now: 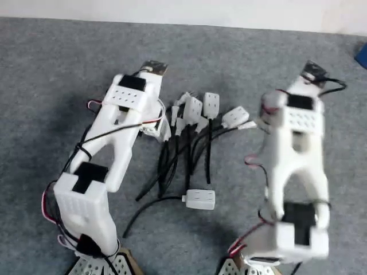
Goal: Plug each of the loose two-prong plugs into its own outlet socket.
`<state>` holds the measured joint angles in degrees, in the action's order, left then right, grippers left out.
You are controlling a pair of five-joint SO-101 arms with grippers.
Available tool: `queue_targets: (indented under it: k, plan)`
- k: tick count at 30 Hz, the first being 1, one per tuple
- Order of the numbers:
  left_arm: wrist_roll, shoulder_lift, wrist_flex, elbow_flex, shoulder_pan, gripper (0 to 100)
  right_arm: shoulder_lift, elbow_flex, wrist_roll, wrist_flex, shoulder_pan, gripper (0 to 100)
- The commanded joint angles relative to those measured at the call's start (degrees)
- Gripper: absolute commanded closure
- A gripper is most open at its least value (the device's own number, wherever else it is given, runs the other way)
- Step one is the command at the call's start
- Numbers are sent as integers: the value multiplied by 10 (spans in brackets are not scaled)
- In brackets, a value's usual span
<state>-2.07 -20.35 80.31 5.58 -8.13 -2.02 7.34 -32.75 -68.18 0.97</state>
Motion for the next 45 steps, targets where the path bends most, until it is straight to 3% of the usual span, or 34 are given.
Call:
queue_targets:
  k: [1, 7, 10, 16, 19, 45]
  plan:
    - [-13, -17, -48, 2, 22, 804, -66, -64, -181, -7, -32, 992]
    - [-90, -17, -55, 19, 49, 804, -145, -71, -237, 15, -58, 992]
    - [-90, -16, -55, 27, 73, 804, -167, -71, -188, 48, -62, 967]
    - [-138, -6, -55, 47, 164, 804, -182, -67, -199, 96, -63, 869]
    - [-140, -1, -55, 47, 189, 804, -182, -71, -196, 100, -63, 867]
    - [-139, -2, -55, 46, 190, 804, -188, -131, -194, 116, -70, 867]
